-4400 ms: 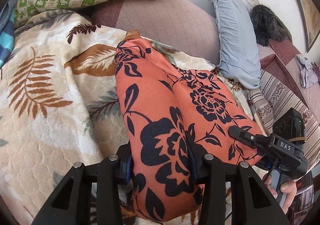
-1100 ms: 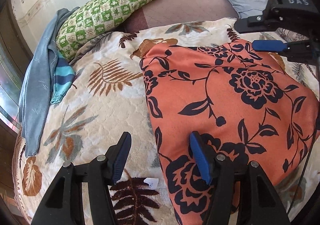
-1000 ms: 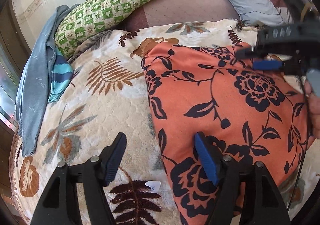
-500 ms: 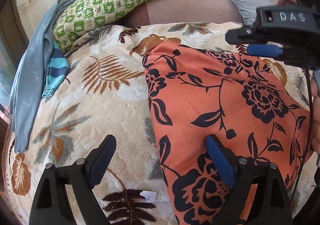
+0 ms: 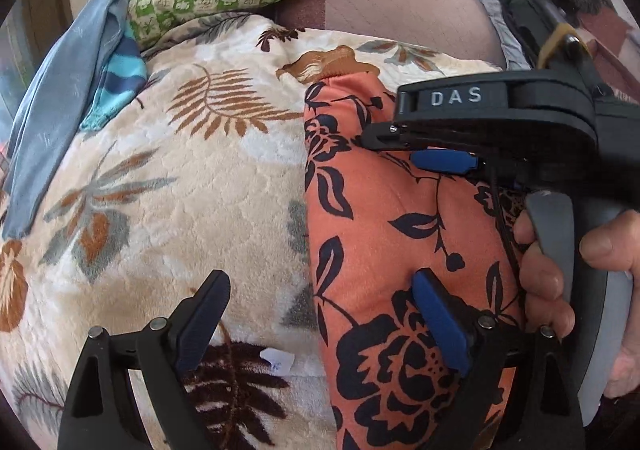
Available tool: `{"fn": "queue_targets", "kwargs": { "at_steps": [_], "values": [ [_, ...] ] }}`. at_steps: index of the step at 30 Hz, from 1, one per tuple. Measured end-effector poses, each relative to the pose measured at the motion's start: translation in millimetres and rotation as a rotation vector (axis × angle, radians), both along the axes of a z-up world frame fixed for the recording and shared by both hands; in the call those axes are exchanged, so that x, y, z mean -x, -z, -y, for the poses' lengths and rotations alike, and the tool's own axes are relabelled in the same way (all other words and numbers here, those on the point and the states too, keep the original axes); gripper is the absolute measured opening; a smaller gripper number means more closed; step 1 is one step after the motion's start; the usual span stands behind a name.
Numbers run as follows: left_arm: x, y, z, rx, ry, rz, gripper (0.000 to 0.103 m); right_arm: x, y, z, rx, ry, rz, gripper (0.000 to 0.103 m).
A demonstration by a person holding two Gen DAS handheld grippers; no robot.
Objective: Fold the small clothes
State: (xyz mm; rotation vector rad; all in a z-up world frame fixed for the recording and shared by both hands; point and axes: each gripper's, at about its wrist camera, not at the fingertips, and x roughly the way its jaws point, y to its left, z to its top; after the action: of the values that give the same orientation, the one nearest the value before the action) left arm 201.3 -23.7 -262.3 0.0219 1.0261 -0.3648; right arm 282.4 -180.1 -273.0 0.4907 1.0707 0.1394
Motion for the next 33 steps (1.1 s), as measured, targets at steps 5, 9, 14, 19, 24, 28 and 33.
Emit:
{"fn": "queue_targets", "kwargs": {
  "at_steps": [5, 9, 14, 19, 24, 28, 33],
  "values": [
    [37, -21, -12, 0.056, -0.076, 0.096, 0.093, 39, -30, 1, 0.009, 0.006, 0.097, 0.055],
    [64, -26, -24, 0.097, -0.113, 0.124, 0.093, 78, -56, 14, -0.021, 0.054, 0.188, 0.055],
    [66, 2, -24, 0.099, -0.14, -0.012, 0.093, 133, -70, 46, 0.01, 0.154, 0.223, 0.055],
    [65, 19, -5, 0.079, -0.132, -0.057, 0.1, 148, -18, 62, 0.049, 0.141, 0.02, 0.056],
    [71, 23, -1, 0.049, -0.156, -0.015, 0.101, 154, -20, 34, 0.268, 0.087, 0.104, 0.056],
    [80, 23, -8, 0.086, -0.144, -0.004, 0.101, 163, -22, 37, 0.269, 0.065, 0.162, 0.056],
    [93, 17, -21, 0.143, -0.171, -0.005, 0.101, 189, -39, 47, 0.172, 0.131, 0.202, 0.056]
  ]
}}
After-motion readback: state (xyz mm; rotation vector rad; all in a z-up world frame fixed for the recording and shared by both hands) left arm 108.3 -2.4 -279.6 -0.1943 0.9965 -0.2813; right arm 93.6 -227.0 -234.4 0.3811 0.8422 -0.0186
